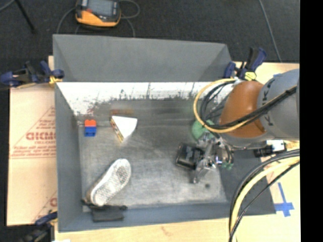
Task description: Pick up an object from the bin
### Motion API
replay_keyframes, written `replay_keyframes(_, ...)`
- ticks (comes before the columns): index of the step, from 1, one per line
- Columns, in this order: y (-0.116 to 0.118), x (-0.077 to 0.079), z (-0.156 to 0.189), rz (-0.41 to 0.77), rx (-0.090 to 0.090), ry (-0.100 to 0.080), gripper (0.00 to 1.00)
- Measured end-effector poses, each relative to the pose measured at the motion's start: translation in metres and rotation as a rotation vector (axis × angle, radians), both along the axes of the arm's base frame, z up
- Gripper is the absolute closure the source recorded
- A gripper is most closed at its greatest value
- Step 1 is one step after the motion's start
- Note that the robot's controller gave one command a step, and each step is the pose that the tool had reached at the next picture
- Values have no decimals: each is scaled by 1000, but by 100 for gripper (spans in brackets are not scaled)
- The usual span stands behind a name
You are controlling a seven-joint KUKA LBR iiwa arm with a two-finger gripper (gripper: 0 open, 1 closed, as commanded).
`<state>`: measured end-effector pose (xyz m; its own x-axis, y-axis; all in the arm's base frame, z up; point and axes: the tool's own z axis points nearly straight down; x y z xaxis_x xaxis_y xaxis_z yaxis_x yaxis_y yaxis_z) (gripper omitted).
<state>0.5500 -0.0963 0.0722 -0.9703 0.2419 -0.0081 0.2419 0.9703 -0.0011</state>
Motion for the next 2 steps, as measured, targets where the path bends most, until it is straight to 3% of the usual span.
replay_keyframes(1, -13, 0, 2, -284, 6, -3, 100)
replay_keyframes(2, -13, 0, 2, -284, 6, -3, 100)
